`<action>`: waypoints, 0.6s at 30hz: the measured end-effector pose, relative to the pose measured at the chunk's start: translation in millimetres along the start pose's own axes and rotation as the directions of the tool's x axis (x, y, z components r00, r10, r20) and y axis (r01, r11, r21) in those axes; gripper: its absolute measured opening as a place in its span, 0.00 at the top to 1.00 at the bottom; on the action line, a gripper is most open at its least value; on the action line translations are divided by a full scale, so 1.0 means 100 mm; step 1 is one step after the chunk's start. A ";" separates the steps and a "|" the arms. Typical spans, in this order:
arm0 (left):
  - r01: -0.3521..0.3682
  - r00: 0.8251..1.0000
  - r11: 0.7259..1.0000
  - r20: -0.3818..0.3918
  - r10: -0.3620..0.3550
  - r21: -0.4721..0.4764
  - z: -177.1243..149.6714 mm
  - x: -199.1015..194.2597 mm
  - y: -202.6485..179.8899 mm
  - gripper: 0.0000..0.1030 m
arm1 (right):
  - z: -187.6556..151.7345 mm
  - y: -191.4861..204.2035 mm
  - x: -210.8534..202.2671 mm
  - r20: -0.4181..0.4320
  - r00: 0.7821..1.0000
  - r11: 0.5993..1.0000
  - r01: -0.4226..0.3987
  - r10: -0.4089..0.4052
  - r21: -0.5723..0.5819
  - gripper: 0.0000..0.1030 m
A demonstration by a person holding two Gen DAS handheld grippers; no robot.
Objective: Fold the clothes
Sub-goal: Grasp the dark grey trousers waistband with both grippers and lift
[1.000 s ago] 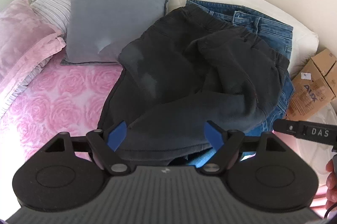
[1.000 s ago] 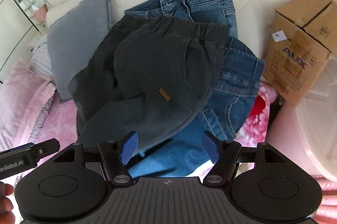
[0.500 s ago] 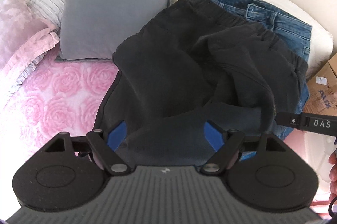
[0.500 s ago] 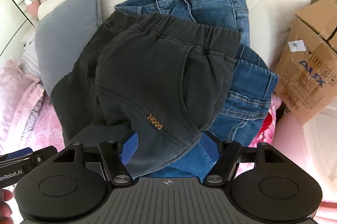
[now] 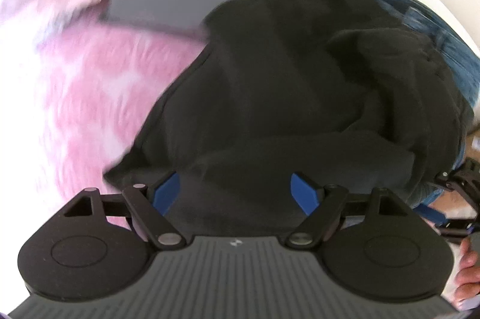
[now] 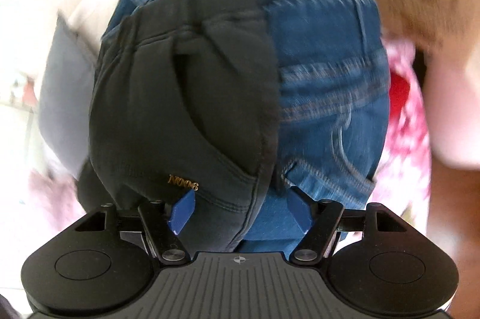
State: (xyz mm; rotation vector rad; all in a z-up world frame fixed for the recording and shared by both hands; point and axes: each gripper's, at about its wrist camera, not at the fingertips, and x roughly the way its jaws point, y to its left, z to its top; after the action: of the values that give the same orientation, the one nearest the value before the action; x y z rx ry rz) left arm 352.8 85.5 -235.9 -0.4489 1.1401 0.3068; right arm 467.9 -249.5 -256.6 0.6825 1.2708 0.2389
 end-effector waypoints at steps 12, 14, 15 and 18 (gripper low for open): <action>0.112 0.993 0.892 0.071 -0.090 -0.438 -0.07 0.46 0.77 0.20 | -0.07 -0.06 -0.02 0.073 0.991 0.994 -0.112 0.111 0.011 0.32; 0.143 0.990 0.850 0.081 -0.119 -0.507 -0.10 0.55 0.83 0.20 | -0.05 -0.07 0.01 0.070 0.991 0.993 -0.117 0.115 0.032 0.32; 0.155 0.988 0.836 0.081 -0.133 -0.526 -0.11 0.60 0.86 0.23 | -0.05 -0.07 0.01 0.070 0.991 0.992 -0.121 0.118 0.043 0.37; 0.180 0.984 0.824 0.112 -0.141 -0.537 -0.13 0.60 0.91 0.66 | -0.07 0.04 -0.04 0.083 0.995 0.997 -0.049 0.054 -0.067 0.77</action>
State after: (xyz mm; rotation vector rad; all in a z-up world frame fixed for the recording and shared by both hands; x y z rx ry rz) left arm 324.0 159.0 -312.1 -1.0301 0.9275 0.4994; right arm 460.9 -246.1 -251.4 0.6636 1.1605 0.2892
